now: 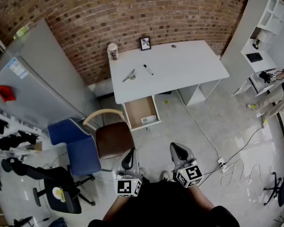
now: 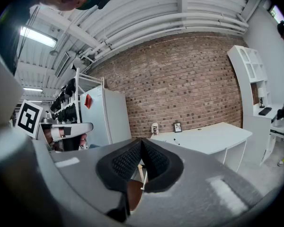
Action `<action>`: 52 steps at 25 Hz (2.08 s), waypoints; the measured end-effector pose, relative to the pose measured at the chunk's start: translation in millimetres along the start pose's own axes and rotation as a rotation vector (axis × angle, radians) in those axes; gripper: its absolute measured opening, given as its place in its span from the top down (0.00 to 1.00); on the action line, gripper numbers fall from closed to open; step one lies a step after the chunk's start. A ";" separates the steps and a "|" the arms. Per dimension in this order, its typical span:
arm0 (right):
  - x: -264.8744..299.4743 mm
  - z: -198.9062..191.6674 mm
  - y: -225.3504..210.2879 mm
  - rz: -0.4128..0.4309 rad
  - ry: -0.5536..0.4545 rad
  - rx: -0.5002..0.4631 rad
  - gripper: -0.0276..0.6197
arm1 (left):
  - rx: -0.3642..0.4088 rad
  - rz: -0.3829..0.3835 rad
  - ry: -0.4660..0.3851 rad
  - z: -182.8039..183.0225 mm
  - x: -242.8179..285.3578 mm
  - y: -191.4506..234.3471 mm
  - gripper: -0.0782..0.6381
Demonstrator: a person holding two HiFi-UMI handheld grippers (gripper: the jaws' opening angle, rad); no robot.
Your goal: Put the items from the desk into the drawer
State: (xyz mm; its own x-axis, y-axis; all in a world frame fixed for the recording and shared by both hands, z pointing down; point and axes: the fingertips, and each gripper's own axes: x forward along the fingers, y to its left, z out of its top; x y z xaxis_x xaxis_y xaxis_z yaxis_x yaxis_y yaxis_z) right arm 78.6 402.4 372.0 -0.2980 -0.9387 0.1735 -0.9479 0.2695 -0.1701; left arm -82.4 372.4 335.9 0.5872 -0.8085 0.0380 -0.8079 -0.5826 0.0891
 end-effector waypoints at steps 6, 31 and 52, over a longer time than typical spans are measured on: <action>0.4 0.9 -0.9 0.005 -0.003 0.002 0.95 | -0.008 -0.002 0.005 -2.0 1.7 -2.1 0.86; 29.1 8.0 22.3 -0.022 -0.022 -0.019 0.71 | -0.033 -0.015 -0.003 2.5 -1.6 37.1 0.86; 92.9 6.0 33.3 -0.051 -0.022 -0.009 0.71 | -0.040 -0.064 0.013 -8.0 26.3 89.0 0.86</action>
State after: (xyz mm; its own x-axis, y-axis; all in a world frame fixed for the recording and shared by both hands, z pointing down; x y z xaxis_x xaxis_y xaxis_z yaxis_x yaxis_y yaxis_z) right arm 20.0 322.8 376.7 -0.2471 -0.9556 0.1606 -0.9627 0.2233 -0.1530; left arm -138.5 299.8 352.8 0.6382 -0.7686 0.0435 -0.7663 -0.6289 0.1314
